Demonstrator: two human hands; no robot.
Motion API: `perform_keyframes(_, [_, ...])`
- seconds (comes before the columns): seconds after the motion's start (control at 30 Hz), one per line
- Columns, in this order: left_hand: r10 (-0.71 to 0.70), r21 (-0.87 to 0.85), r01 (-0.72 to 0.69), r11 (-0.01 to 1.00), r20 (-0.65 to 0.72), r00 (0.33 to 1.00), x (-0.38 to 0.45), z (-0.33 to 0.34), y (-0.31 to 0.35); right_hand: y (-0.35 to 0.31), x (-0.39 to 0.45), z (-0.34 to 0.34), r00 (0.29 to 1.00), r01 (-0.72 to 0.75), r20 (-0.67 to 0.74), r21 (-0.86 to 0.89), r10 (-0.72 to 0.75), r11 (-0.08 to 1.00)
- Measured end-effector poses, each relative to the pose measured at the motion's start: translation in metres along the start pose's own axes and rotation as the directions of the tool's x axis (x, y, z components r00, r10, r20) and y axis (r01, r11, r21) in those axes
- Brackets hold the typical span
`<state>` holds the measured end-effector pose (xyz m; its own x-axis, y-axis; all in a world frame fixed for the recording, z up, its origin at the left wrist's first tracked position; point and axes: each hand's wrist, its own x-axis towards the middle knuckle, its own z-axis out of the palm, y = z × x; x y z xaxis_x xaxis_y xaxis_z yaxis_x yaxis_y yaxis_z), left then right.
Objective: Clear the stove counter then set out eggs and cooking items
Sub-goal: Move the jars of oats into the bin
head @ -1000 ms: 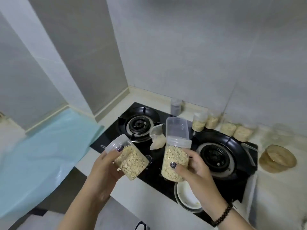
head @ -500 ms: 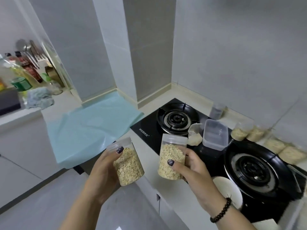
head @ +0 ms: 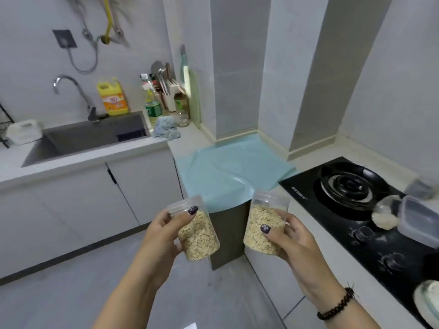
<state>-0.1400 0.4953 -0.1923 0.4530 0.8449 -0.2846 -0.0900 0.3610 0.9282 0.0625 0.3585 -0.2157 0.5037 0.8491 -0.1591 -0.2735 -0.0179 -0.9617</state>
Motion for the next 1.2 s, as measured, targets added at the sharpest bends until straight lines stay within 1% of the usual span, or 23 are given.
perform_keyframes(0.07, [0.008,0.004,-0.008,1.0,-0.046,0.999,-0.006,-0.032,0.008,0.01,0.004,0.034,0.999,-0.015,0.04,-0.015,0.015,1.0])
perform_keyframes(0.17, [0.043,0.012,-0.041,0.999,-0.13,0.991,-0.017,-0.089,0.016,0.032,0.012,0.094,0.988,-0.054,0.14,-0.057,0.062,0.997])
perform_keyframes(0.33, [0.066,-0.043,-0.082,0.996,-0.291,0.954,-0.03,-0.159,0.017,0.052,0.027,0.176,0.934,-0.111,0.325,-0.13,0.148,0.985])
perform_keyframes(0.53, [0.037,-0.128,-0.118,0.985,-0.508,0.86,-0.032,-0.225,0.018,0.071,0.067,0.255,0.826,-0.153,0.511,-0.201,0.237,0.967])
perform_keyframes(0.63, [0.033,-0.138,-0.138,0.981,-0.582,0.813,-0.019,-0.252,0.028,0.079,0.096,0.29,0.773,-0.16,0.574,-0.232,0.268,0.959])
perform_keyframes(0.83, [0.05,-0.133,-0.195,0.972,-0.692,0.72,0.037,-0.292,0.067,0.082,0.182,0.364,0.683,-0.15,0.673,-0.248,0.282,0.957])
perform_keyframes(0.97, [0.037,-0.133,-0.203,0.97,-0.744,0.667,0.09,-0.317,0.094,0.072,0.241,0.409,0.639,-0.136,0.716,-0.252,0.279,0.958])
perform_keyframes(1.1, [0.003,-0.159,-0.224,0.961,-0.81,0.586,0.143,-0.344,0.105,0.071,0.29,0.447,0.604,-0.116,0.732,-0.31,0.315,0.944])
perform_keyframes(1.13, [-0.02,-0.182,-0.226,0.957,-0.818,0.575,0.154,-0.353,0.105,0.075,0.301,0.458,0.593,-0.117,0.735,-0.325,0.328,0.938])
perform_keyframes(1.2, [-0.057,-0.217,-0.216,0.952,-0.818,0.572,0.165,-0.364,0.106,0.079,0.313,0.475,0.586,-0.124,0.733,-0.338,0.344,0.933])
